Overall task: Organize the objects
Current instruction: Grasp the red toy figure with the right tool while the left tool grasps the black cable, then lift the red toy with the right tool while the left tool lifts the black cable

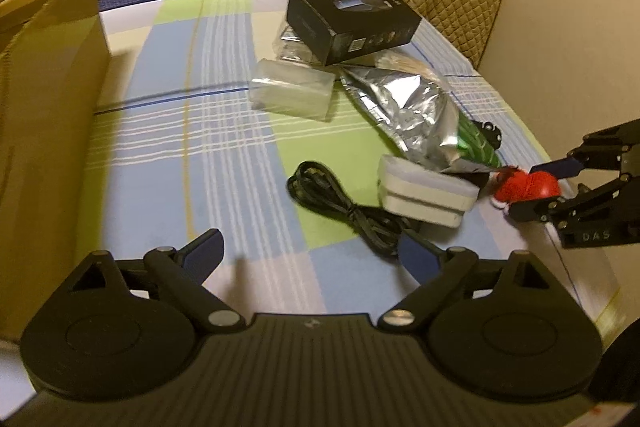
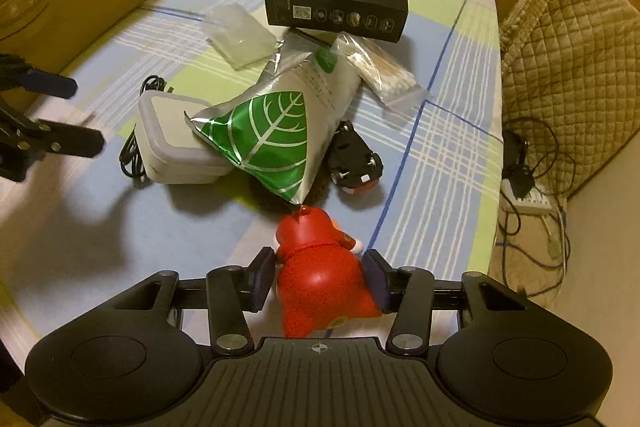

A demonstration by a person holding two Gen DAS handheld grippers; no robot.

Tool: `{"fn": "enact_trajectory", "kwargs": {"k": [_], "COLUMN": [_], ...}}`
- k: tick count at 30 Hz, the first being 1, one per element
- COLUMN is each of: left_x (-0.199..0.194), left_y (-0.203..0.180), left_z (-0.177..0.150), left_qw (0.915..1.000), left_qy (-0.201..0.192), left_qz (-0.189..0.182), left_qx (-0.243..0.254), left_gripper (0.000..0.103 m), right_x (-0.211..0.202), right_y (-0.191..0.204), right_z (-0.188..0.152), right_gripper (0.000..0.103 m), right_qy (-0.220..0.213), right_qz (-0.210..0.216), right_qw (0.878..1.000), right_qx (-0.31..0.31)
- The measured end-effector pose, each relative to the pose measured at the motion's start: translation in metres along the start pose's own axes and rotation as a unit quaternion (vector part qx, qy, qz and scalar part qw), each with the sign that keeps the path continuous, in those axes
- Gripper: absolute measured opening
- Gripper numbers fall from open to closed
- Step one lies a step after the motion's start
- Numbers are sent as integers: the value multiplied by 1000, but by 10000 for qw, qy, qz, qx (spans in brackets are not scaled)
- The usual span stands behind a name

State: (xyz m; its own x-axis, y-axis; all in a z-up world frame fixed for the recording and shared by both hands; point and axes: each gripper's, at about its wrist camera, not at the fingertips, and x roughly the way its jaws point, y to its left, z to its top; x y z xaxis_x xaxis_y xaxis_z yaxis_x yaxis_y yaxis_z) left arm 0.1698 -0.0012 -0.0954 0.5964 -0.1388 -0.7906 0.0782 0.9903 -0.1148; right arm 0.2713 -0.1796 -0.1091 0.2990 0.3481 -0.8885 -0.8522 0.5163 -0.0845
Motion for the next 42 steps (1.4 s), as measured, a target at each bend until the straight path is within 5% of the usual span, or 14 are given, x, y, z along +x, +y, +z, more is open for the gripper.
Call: {"fn": "enact_trajectory", "kwargs": {"k": [8,11,13,18,30,33,42], "left_x": [26,32,31,16,-38,-42,-25], "left_y": [-13,-14,-13,2,15,15,19], "left_z": [7,6,6,-3,-52,-51,-37], "left_qw": [9984,9982,9985,9984,9966,9969,9971], "left_qy": [186,233,244,407,547,443,395], "left_qz": [-518,-542,-459,-308,-158,-121,-282], "left_qx": [141,146,195,252,591,640,580], "left_gripper": [70,54,33,18,20,30,30], "right_x": [-3,-3,-3,-8,-21,-22,-20], "right_y": [-4,-2,1,16,68,78,87], "right_z": [0,1,1,6,11,5,-11], "right_gripper": [43,43,43,43,43,43,43], "right_qy": [47,85,116,168,262,209,-19], "right_qz": [152,187,189,132,594,537,267], "right_qw": [9985,9983,9981,9987,9959,9937,9876], "right_qx": [520,544,579,453,626,966,1547]}}
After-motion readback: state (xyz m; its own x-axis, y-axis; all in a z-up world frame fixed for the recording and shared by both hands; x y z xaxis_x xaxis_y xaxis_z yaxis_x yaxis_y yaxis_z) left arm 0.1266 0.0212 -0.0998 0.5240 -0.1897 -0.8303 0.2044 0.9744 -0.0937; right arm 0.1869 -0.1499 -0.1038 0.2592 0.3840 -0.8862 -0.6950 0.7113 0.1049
